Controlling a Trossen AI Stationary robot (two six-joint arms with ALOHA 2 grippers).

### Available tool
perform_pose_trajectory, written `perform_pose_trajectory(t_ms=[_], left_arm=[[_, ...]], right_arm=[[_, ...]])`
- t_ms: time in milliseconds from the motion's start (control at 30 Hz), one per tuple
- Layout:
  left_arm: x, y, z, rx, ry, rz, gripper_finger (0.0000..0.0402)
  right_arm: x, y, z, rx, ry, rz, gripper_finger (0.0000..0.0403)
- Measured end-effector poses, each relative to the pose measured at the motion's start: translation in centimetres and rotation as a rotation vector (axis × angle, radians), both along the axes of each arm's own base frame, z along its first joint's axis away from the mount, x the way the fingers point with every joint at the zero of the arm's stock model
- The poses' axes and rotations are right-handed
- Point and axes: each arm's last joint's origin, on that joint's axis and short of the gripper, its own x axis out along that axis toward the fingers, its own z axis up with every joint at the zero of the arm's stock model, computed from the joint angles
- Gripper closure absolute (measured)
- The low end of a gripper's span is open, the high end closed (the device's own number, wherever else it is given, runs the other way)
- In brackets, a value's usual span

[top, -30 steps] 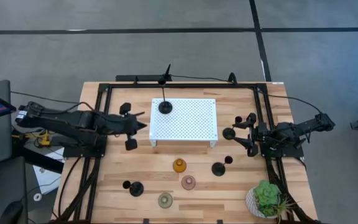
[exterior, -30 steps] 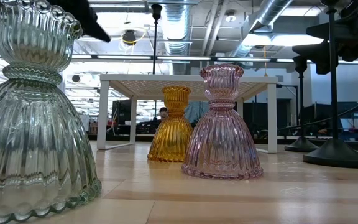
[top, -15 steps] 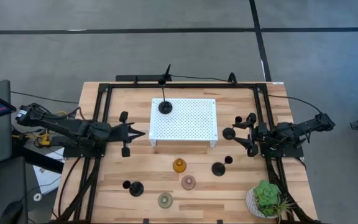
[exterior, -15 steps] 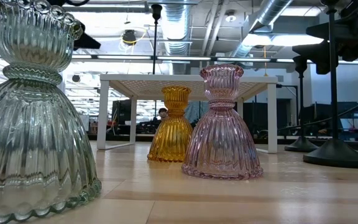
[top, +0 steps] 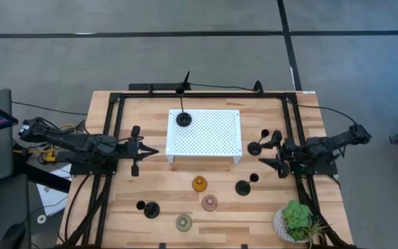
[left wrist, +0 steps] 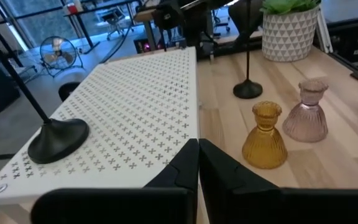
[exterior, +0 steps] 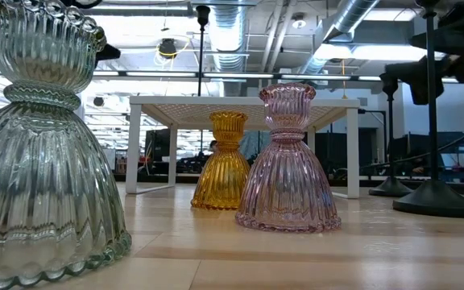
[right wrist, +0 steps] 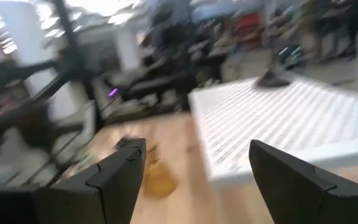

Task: Pick & Place candle stick holders
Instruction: Put the black candle holder on the shelf

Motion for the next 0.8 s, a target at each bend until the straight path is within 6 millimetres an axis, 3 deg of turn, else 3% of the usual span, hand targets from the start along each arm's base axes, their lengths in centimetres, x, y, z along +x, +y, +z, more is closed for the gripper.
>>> perform_pose_trajectory(t_ms=[400, 800], left_arm=[[0.3, -0.1, -0.1, 0.002, 0.014, 0.002, 0.0389], [0.3, -0.1, -0.1, 0.001, 0.011, 0.002, 0.0389]], right_arm=[[-0.3, 1.3, -0.4, 0.013, 0.074, 0.214, 0.0127], [1.0, 1.9, -1.0, -0.011, 0.149, 0.198, 0.0127]])
